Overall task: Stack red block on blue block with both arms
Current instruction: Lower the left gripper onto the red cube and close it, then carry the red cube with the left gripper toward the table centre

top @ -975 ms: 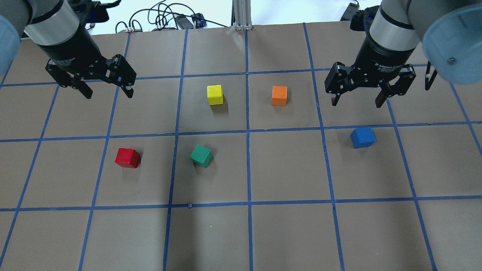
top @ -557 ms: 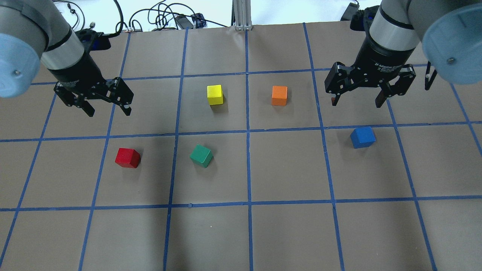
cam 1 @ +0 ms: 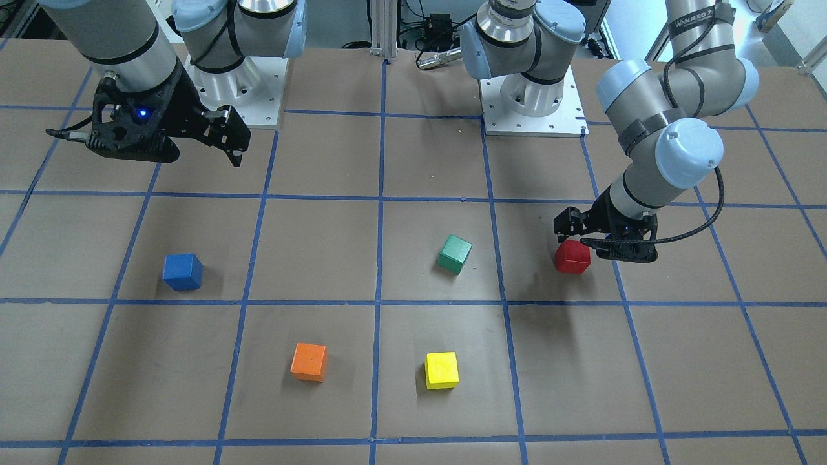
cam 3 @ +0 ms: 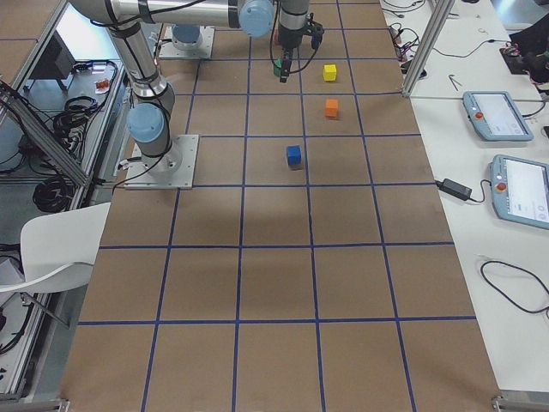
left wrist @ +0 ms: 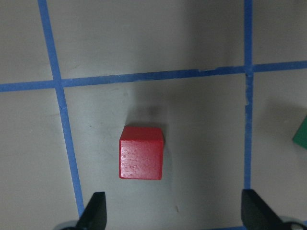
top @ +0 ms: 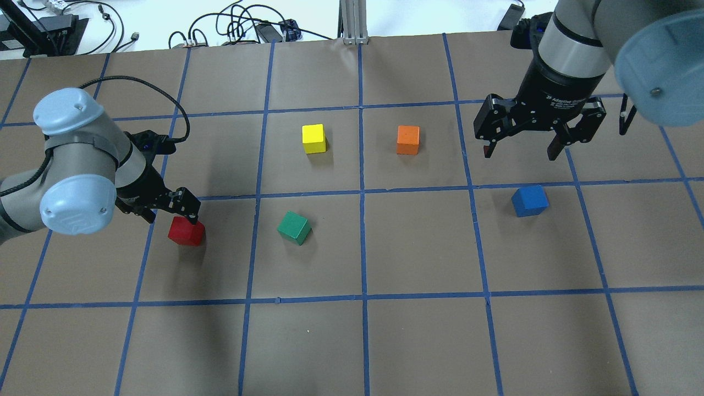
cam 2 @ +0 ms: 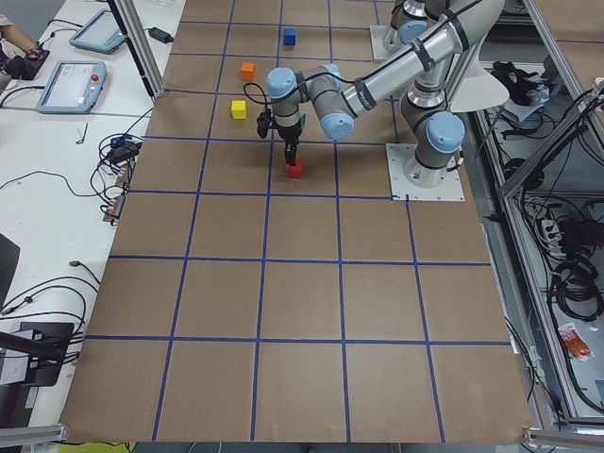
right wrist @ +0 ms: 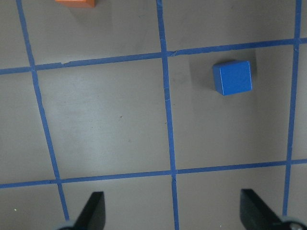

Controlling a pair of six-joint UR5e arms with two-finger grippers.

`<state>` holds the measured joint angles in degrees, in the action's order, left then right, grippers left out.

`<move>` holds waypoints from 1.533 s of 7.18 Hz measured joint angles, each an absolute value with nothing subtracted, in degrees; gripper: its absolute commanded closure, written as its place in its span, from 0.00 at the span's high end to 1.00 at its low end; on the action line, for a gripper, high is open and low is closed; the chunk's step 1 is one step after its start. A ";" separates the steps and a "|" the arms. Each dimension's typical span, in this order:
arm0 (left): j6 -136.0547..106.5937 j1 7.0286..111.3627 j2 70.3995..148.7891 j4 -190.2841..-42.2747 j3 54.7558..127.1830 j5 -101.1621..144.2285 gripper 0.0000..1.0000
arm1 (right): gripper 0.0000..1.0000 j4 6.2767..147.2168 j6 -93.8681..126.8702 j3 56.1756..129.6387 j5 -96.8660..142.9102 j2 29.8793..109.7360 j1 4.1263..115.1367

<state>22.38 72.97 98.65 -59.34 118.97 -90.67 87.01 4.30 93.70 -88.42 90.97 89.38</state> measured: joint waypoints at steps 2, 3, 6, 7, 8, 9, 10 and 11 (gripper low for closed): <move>24.13 72.73 101.04 -52.53 122.59 -90.65 0.99 | 1.00 87.01 4.30 93.83 -88.44 90.97 89.38; 24.51 72.71 102.25 -50.69 123.28 -90.63 0.52 | 1.00 87.01 4.31 93.86 -88.45 90.99 89.38; 26.21 72.82 103.76 -47.53 122.96 -90.67 0.00 | 1.00 87.01 4.31 93.89 -88.42 91.05 89.38; 26.28 73.06 103.51 -47.16 122.60 -90.69 0.00 | 1.00 87.01 4.31 93.92 -88.42 91.05 89.38; 25.57 73.86 102.64 -47.58 121.87 -90.46 0.00 | 1.00 87.01 4.31 93.92 -88.42 91.05 89.39; 22.54 76.24 101.35 -48.75 120.73 -89.80 0.00 | 1.00 87.01 4.33 93.90 -88.42 91.06 89.38; 17.02 80.58 100.16 -50.96 118.73 -89.26 0.00 | 1.00 87.01 4.36 93.88 -88.42 91.06 89.39; 10.36 85.90 99.70 -54.41 115.53 -88.95 0.00 | 1.00 87.01 4.38 93.88 -88.42 91.06 89.39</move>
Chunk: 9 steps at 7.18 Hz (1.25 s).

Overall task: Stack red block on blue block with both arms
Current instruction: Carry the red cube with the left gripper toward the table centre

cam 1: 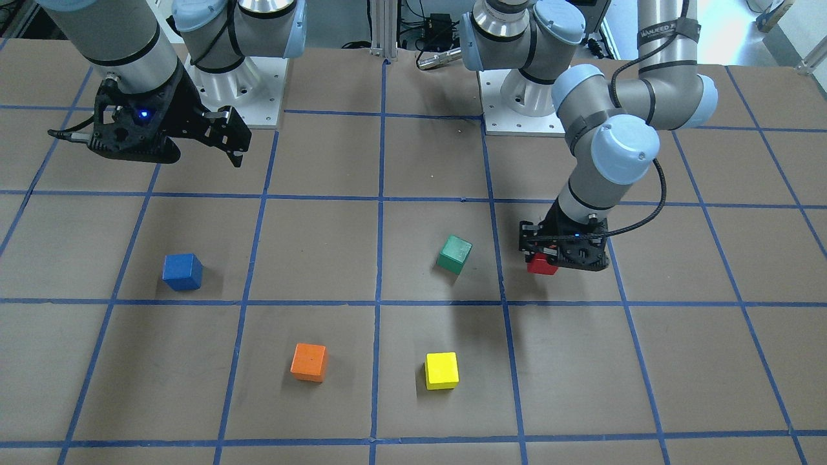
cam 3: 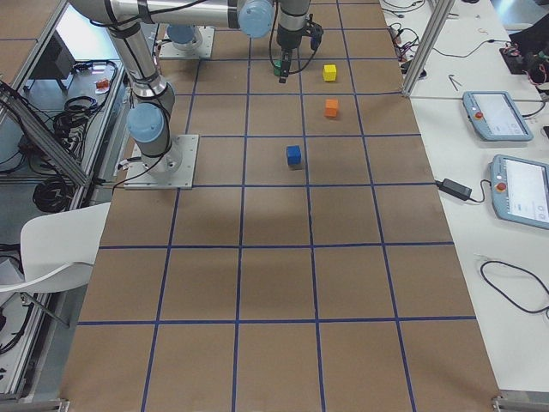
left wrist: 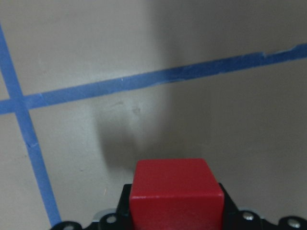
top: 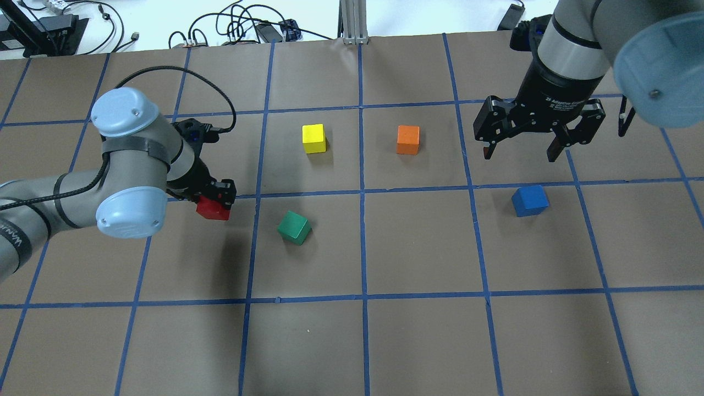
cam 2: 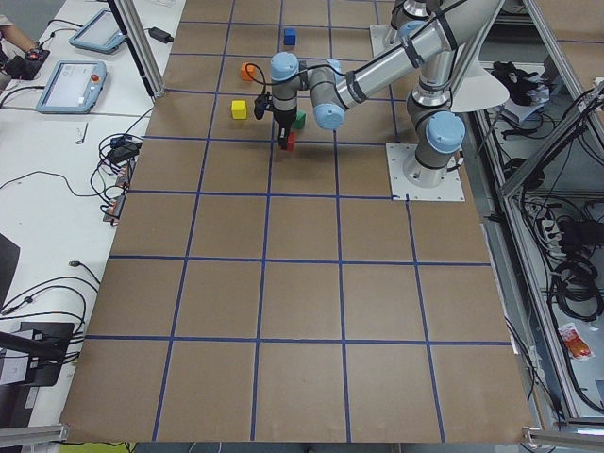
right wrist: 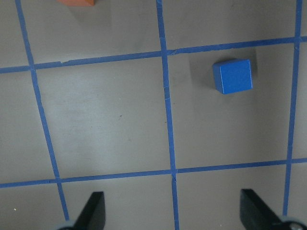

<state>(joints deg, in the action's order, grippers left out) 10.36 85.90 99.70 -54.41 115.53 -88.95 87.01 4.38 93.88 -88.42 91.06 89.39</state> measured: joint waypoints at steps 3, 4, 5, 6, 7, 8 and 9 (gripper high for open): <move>-12.24 103.02 102.68 -61.02 105.62 -86.14 0.00 | 1.00 87.01 4.39 93.98 -88.42 91.06 89.39; -19.13 107.71 104.49 -60.54 104.56 -85.53 0.00 | 1.00 87.01 4.40 94.10 -88.42 91.06 89.39; -24.72 111.97 106.28 -59.32 104.14 -85.29 0.00 | 1.00 87.01 4.40 94.28 -88.42 91.08 89.39; -29.26 115.08 108.13 -57.62 104.09 -85.19 0.00 | 1.00 87.01 4.38 94.40 -88.42 91.11 89.39; -31.65 116.60 110.10 -55.80 104.16 -84.51 0.00 | 1.00 87.01 4.34 94.45 -88.43 91.13 89.39; -32.67 117.32 111.86 -53.90 104.14 -83.29 0.76 | 1.00 87.01 4.32 94.47 -88.45 91.14 89.39; -33.19 117.82 113.15 -51.97 104.15 -82.52 1.00 | 1.00 87.01 4.31 94.48 -88.44 91.14 89.39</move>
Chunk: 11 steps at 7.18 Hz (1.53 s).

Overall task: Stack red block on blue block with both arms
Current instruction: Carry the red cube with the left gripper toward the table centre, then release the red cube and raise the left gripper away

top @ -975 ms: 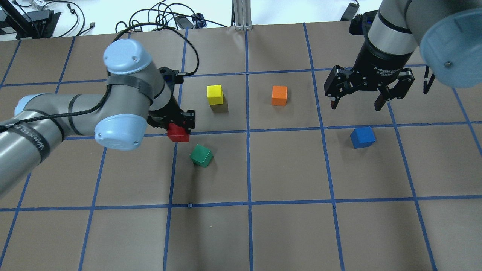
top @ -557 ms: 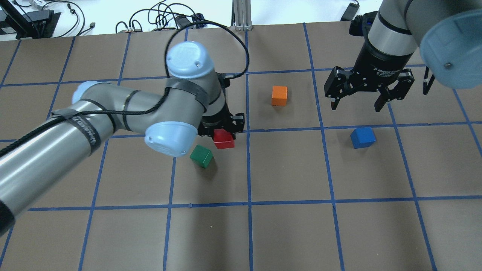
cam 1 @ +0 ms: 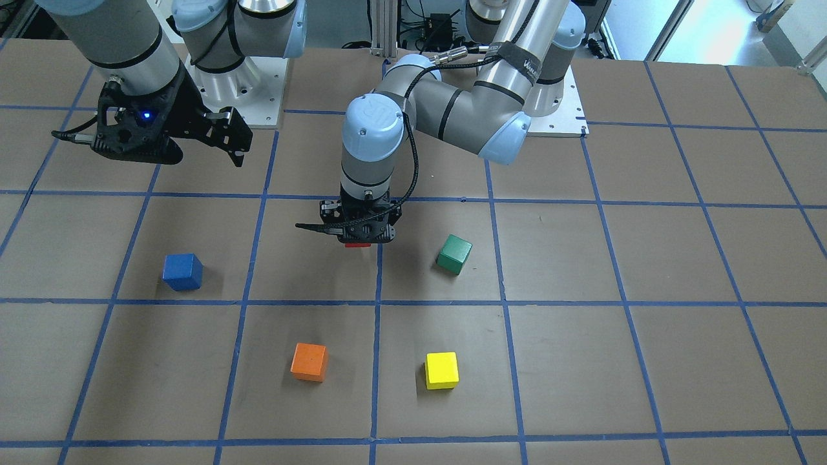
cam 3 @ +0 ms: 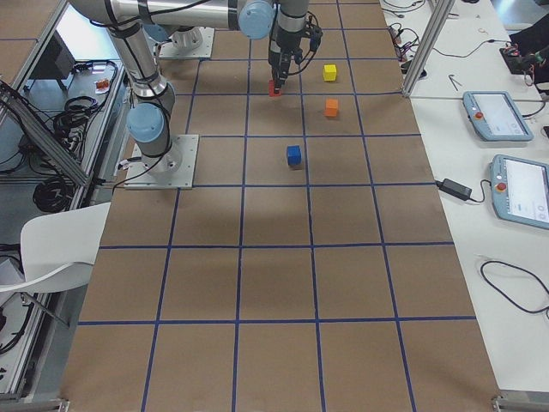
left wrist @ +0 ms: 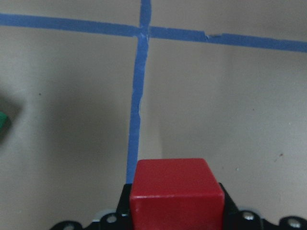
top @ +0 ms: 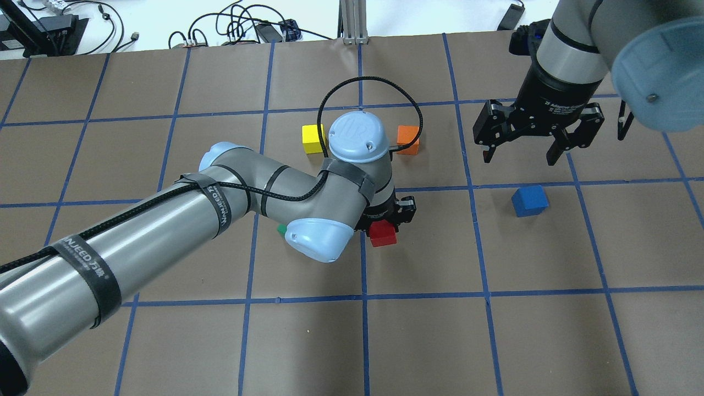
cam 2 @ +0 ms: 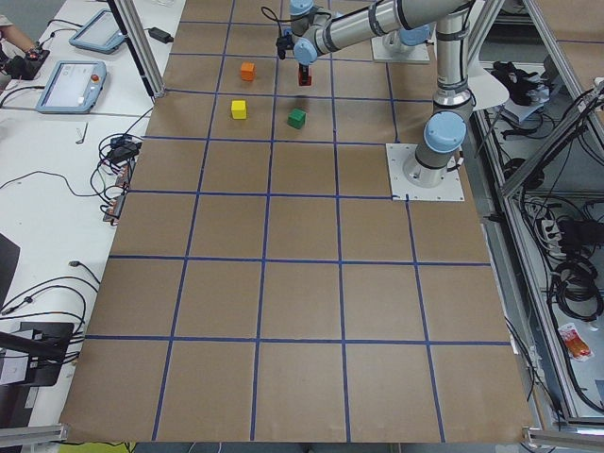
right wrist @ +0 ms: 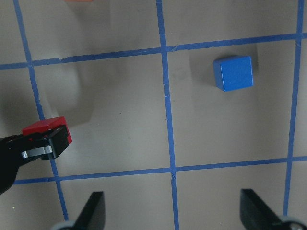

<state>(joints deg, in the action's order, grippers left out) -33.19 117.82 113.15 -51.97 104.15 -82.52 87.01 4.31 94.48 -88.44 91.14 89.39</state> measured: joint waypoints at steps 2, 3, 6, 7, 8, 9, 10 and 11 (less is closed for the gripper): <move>-33.42 117.79 113.61 -50.40 104.31 -81.97 1.00 | 1.00 87.01 4.31 94.48 -88.48 91.14 89.39; -33.17 116.61 112.39 -50.64 104.00 -81.77 1.00 | 1.00 87.01 4.30 94.51 -88.49 91.14 89.39; -23.96 107.54 103.97 -59.81 102.57 -83.04 1.00 | 1.00 87.44 4.34 96.05 -89.67 91.05 89.30; -17.34 104.12 100.48 -64.97 101.80 -85.83 1.00 | 1.00 87.98 4.50 97.03 -90.54 91.07 89.19; -11.02 100.82 96.71 -71.03 100.20 -88.90 1.00 | 1.00 88.31 5.42 97.55 -91.18 91.09 89.19; -6.64 97.86 93.63 -78.33 96.98 -90.30 1.00 | 1.00 88.59 7.66 97.83 -91.17 90.99 89.24; -2.63 95.00 91.54 -85.55 92.36 -90.80 1.00 | 1.00 89.47 10.37 98.12 -90.82 90.61 89.38; 1.24 92.89 90.19 -90.48 87.86 -91.04 1.00 | 1.00 91.32 12.72 98.96 -90.63 89.84 89.69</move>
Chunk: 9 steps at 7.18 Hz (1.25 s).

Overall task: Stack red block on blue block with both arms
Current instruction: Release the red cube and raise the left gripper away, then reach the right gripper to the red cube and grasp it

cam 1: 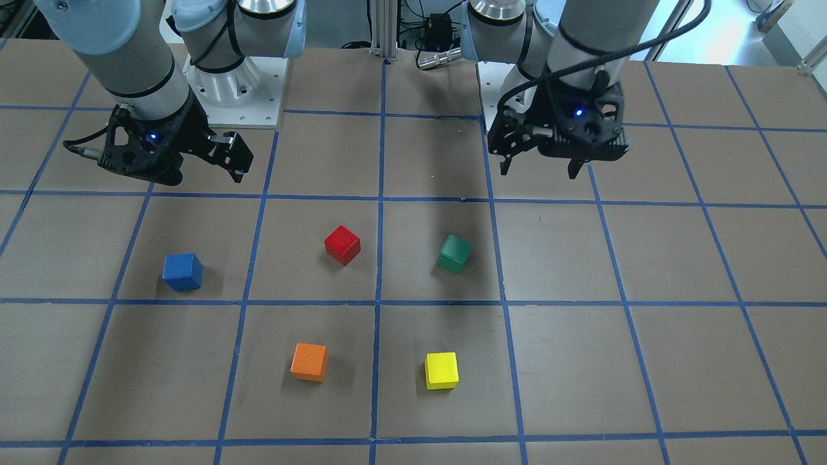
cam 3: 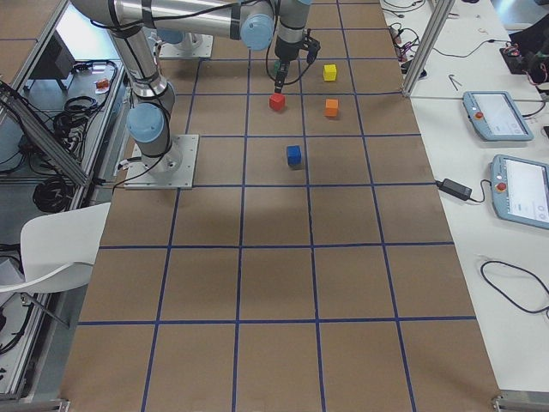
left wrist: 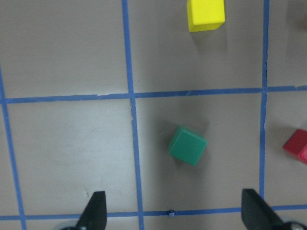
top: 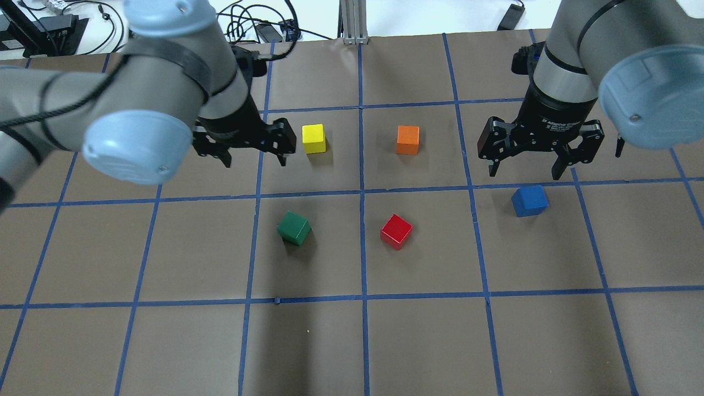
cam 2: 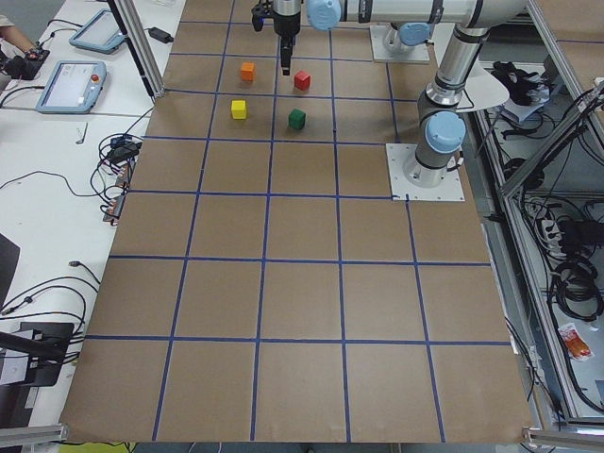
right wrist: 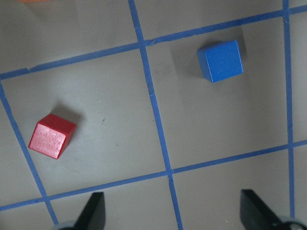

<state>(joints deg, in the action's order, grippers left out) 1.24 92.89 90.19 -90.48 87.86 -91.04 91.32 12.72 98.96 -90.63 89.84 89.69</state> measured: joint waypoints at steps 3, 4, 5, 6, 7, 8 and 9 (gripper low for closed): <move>4.56 90.94 89.85 -91.65 85.42 -91.04 1.00 | 1.00 103.86 24.48 104.28 -90.53 85.37 96.15; 4.66 90.87 90.10 -91.14 85.70 -91.20 1.00 | 1.00 108.13 28.20 105.26 -90.53 83.20 98.96; 4.69 90.87 90.06 -90.97 85.96 -91.23 1.00 | 1.00 110.91 30.38 105.70 -90.47 81.00 100.92; 4.72 90.87 89.81 -90.64 86.34 -91.19 1.00 | 1.00 112.88 31.41 105.91 -89.91 79.05 101.91; 4.74 90.87 89.71 -90.12 86.69 -91.09 1.00 | 1.00 114.65 32.43 106.02 -88.10 77.50 102.30; 4.76 90.87 89.64 -89.84 86.86 -91.04 1.00 | 1.00 116.50 33.73 106.23 -86.00 76.33 102.42; 4.78 90.85 89.49 -89.71 87.02 -91.04 1.00 | 1.00 118.35 34.64 106.90 -84.84 75.32 102.45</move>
